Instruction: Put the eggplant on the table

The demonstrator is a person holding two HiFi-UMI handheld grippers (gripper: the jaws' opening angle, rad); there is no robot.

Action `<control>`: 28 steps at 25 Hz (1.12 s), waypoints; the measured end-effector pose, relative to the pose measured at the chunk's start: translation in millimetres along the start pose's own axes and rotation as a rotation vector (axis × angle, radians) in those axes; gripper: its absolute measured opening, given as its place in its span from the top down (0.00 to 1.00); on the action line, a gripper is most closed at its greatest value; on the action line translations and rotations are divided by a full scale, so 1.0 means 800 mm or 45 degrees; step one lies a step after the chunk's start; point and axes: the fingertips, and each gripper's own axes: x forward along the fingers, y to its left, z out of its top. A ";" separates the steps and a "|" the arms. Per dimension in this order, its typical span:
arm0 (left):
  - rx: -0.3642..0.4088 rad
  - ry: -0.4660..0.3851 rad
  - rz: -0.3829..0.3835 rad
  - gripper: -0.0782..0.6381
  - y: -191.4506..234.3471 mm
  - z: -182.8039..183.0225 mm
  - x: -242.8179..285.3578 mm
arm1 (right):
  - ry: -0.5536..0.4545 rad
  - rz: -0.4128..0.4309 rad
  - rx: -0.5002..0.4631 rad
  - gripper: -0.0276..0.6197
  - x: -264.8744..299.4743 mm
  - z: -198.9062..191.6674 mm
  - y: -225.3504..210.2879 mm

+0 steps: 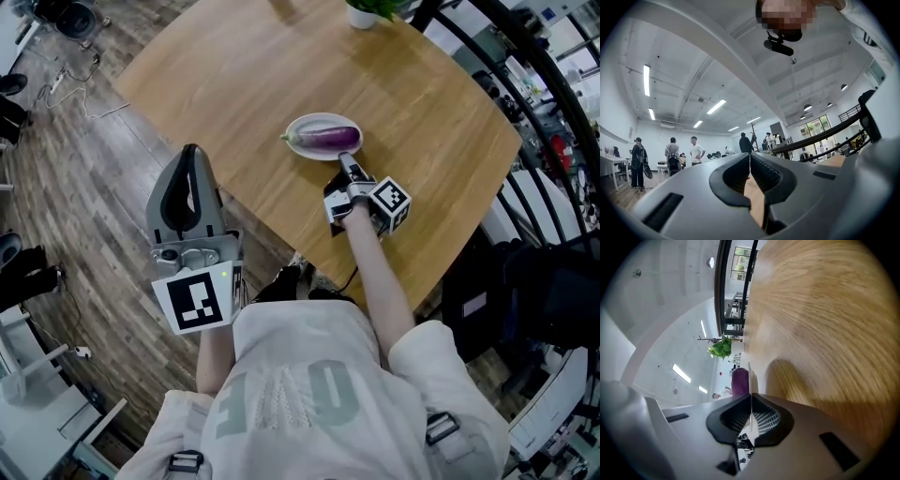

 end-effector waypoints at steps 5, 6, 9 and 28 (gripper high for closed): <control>0.013 0.033 0.000 0.87 -0.001 -0.011 -0.004 | -0.003 -0.053 0.004 0.92 0.003 -0.002 -0.019; 0.015 0.033 0.001 0.87 -0.001 -0.011 -0.004 | -0.006 -0.058 0.004 0.92 0.003 -0.002 -0.020; 0.007 0.038 0.001 0.87 -0.004 -0.012 -0.006 | -0.014 -0.081 -0.004 0.92 0.002 0.001 -0.024; 0.034 0.037 -0.004 0.87 -0.004 -0.009 -0.011 | -0.078 -0.172 -0.110 0.69 0.001 0.008 -0.021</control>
